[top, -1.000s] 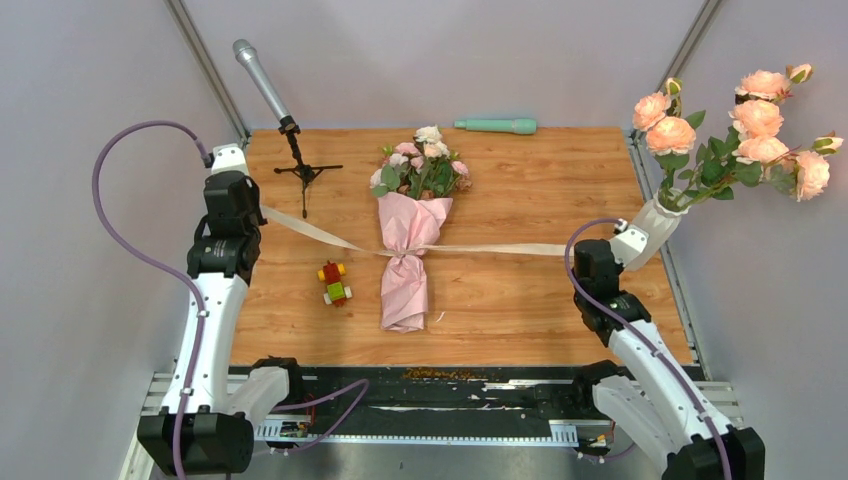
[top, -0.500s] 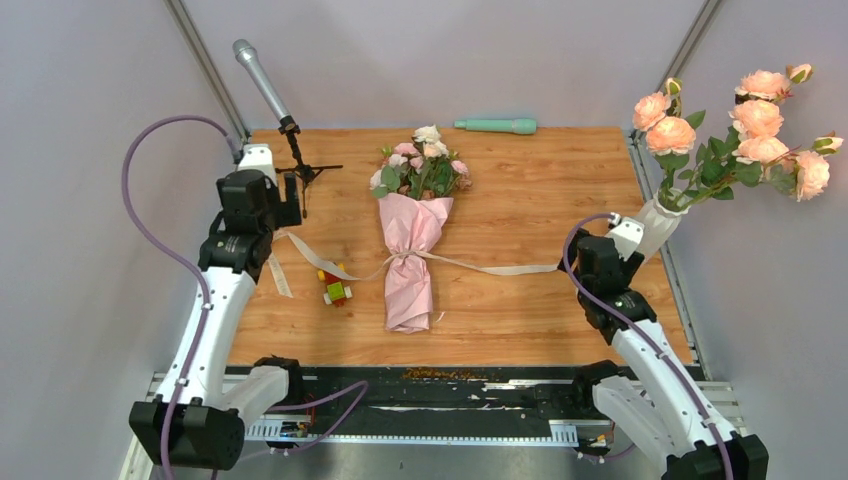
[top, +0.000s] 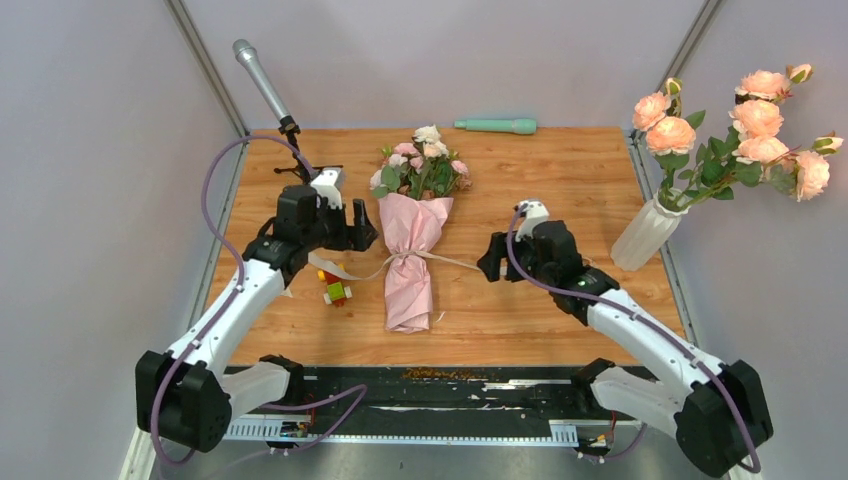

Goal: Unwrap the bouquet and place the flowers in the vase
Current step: Untie the ribbon from the wrapping paper.

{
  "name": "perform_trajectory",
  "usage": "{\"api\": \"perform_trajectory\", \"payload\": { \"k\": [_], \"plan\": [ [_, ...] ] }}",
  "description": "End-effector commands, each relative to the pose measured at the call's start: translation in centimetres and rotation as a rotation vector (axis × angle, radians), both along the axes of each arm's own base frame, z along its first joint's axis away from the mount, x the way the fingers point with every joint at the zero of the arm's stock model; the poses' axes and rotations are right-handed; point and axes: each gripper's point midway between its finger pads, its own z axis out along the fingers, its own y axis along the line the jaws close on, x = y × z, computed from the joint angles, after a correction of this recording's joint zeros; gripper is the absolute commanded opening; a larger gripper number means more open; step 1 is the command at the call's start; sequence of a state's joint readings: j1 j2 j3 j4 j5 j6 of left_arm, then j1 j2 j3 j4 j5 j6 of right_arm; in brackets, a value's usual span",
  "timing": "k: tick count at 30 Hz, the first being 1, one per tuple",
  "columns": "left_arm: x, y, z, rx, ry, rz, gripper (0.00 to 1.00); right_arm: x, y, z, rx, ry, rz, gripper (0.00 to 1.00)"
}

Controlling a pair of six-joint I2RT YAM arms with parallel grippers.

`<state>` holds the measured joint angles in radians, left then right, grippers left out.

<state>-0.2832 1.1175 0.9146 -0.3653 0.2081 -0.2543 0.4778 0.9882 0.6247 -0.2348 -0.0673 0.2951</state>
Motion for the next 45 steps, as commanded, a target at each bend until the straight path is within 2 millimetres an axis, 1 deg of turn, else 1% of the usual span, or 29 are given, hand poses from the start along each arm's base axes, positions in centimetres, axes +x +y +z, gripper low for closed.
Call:
{"api": "perform_trajectory", "payload": {
  "k": [1, 2, 3, 6, 8, 9, 10, 11, 14, 17, 19, 23, 26, 28, 31, 35, 38, 42, 43, 44, 45],
  "plan": [
    [-1.9, -3.5, -1.3, -0.252, 0.057, -0.039, 0.94, 0.5, 6.5, 4.0, 0.166, -0.07, 0.138, 0.72],
    [-2.2, -4.0, -1.4, -0.289, 0.068, -0.034, 0.94, 0.3, 7.7, 3.8, 0.19, -0.06, 0.162, 0.72],
    [-2.7, -4.2, -2.6, -0.303, 0.086, -0.034, 0.94, 0.3, 8.8, 3.9, 0.215, -0.055, 0.182, 0.72],
    [-4.0, -5.7, -4.3, -0.348, 0.14, -0.048, 0.94, -0.1, 11.6, 3.2, 0.237, -0.02, 0.231, 0.69],
    [-4.6, -5.9, -5.8, -0.338, 0.173, -0.047, 0.94, -0.6, 13.2, 2.5, 0.244, 0.01, 0.262, 0.67],
    [-4.6, -5.9, -6.1, -0.335, 0.176, -0.042, 0.94, -1.0, 14.1, 2.2, 0.256, 0.025, 0.283, 0.66],
    [-5.0, -5.9, -6.8, -0.335, 0.195, -0.036, 0.94, -1.5, 15.0, 1.9, 0.268, 0.04, 0.309, 0.65],
    [-4.9, -6.0, -6.8, -0.343, 0.19, -0.028, 0.94, -1.8, 15.7, 1.4, 0.277, 0.057, 0.322, 0.64],
    [-5.2, -5.8, -7.9, -0.344, 0.199, -0.011, 0.94, -2.8, 16.9, -0.1, 0.265, 0.101, 0.347, 0.61],
    [-5.7, -5.7, -9.2, -0.354, 0.227, 0.004, 0.94, -3.5, 17.5, -1.5, 0.254, 0.135, 0.356, 0.56],
    [-5.8, -5.8, -9.7, -0.361, 0.235, 0.006, 0.94, -3.8, 17.7, -2.6, 0.243, 0.163, 0.356, 0.51],
    [-5.8, -5.6, -10.4, -0.348, 0.243, 0.015, 0.94, -4.6, 17.7, -5.6, 0.188, 0.235, 0.335, 0.33],
    [-5.7, -5.4, -11.0, -0.325, 0.247, 0.023, 0.95, -5.3, 17.2, -8.5, 0.138, 0.303, 0.294, 0.16],
    [-5.6, -5.5, -11.3, -0.324, 0.252, 0.024, 0.95, -5.8, 17.0, -9.8, 0.116, 0.337, 0.282, 0.1],
    [-5.4, -5.7, -11.5, -0.338, 0.249, 0.019, 0.95, -6.7, 17.1, -11.1, 0.102, 0.367, 0.284, 0.07],
    [-5.0, -6.0, -11.8, -0.344, 0.249, 0.024, 0.96, -7.0, 17.2, -11.6, 0.093, 0.37, 0.284, 0.06],
    [-4.4, -6.3, -11.5, -0.365, 0.235, 0.024, 0.96, -6.9, 17.3, -11.4, 0.091, 0.364, 0.282, 0.06],
    [-3.7, -6.5, -11.7, -0.369, 0.222, 0.036, 0.96, -6.7, 17.2, -11.0, 0.089, 0.35, 0.283, 0.08],
    [-3.6, -6.4, -12.1, -0.361, 0.227, 0.041, 0.94, -6.7, 17.2, -10.8, 0.089, 0.346, 0.282, 0.08],
    [-3.3, -6.5, -12.0, -0.364, 0.219, 0.041, 0.93, -6.7, 17.1, -10.8, 0.088, 0.345, 0.283, 0.09],
    [-3.2, -6.6, -12.2, -0.363, 0.225, 0.04, 0.9, -6.6, 17.0, -10.7, 0.086, 0.342, 0.282, 0.09]
  ]
}}
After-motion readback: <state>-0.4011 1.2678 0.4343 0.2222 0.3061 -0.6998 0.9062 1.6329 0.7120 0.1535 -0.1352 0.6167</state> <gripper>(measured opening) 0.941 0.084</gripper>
